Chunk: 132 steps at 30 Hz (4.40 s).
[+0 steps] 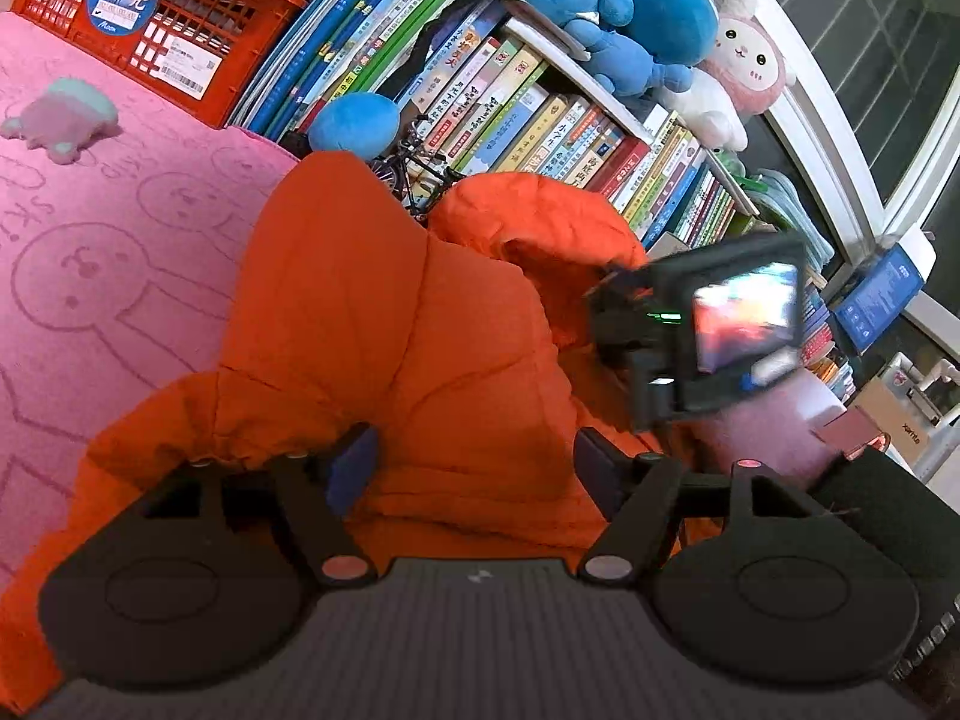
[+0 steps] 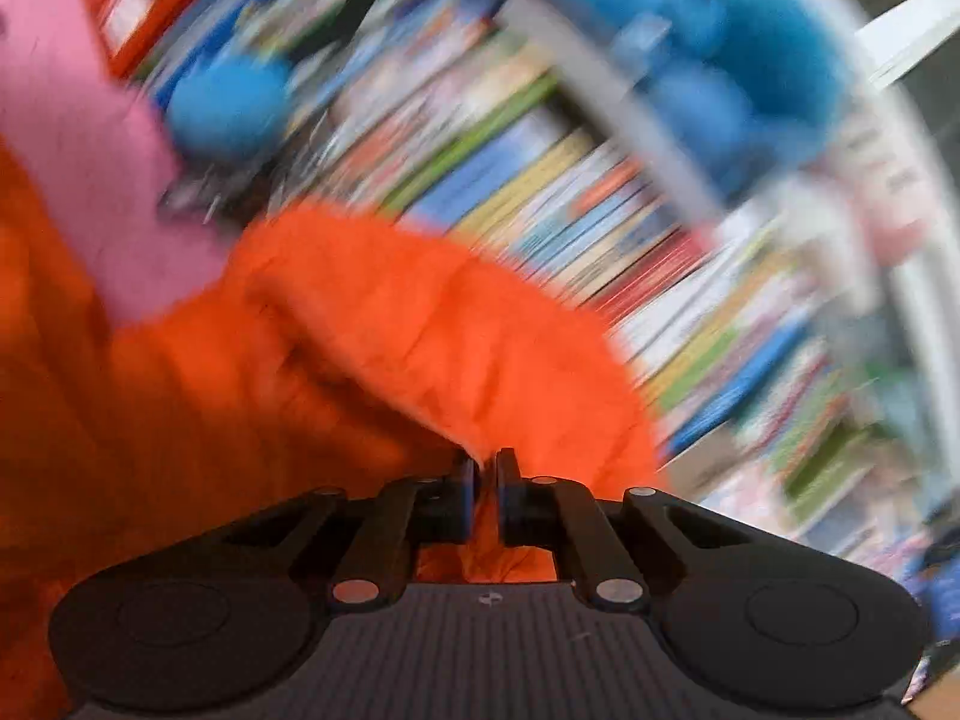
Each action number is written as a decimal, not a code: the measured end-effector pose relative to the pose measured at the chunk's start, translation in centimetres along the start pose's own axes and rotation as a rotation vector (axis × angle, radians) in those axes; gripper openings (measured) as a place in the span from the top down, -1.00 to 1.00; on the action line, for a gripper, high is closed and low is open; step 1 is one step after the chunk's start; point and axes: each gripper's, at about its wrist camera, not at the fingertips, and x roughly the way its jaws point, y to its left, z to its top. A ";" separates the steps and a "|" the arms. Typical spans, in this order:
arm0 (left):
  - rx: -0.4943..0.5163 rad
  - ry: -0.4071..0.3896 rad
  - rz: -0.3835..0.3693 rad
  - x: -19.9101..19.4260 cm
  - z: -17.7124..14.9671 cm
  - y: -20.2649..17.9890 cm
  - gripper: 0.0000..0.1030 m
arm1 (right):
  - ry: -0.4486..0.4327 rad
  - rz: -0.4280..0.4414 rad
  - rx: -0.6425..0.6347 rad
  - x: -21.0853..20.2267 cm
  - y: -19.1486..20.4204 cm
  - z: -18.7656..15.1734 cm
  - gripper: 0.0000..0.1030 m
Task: Fold clothes
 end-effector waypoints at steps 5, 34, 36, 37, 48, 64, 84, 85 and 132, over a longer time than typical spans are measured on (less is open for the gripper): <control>-0.007 -0.003 -0.007 -0.1 0.0 0.1 -0.41 | -0.271 -0.277 0.045 -7.4 -3.2 0.5 0.85; -0.357 0.131 -0.767 -2.3 -0.9 -3.6 -0.95 | -0.559 -0.135 0.088 -34.8 -1.7 -10.8 0.84; -0.395 0.174 -0.730 -0.5 -1.1 -4.1 -0.92 | -0.550 -0.089 0.076 -35.4 -1.4 -11.1 0.84; -0.402 0.182 -0.718 0.1 -1.2 -4.4 -0.85 | -0.540 -0.059 0.071 -35.8 -1.2 -11.3 0.83; -0.340 0.143 -0.506 0.9 -1.4 -4.1 0.30 | -0.439 0.330 0.303 -36.4 -8.2 -12.2 -0.29; -0.179 0.147 -0.456 -4.1 -1.4 -2.9 -0.11 | -0.071 0.545 0.317 -14.9 -15.1 -4.5 0.04; -0.454 0.126 -0.799 -3.0 3.8 -2.8 -0.91 | -0.368 -0.057 -0.033 -21.0 -9.1 -7.7 0.76; -0.480 0.131 -0.830 -2.8 4.1 -3.0 -0.96 | -0.384 -0.054 -0.062 -21.4 -8.4 -8.2 0.76; -0.824 0.135 -0.645 4.4 2.2 -0.2 -0.30 | 0.033 1.153 1.941 -11.5 -15.1 -19.9 0.35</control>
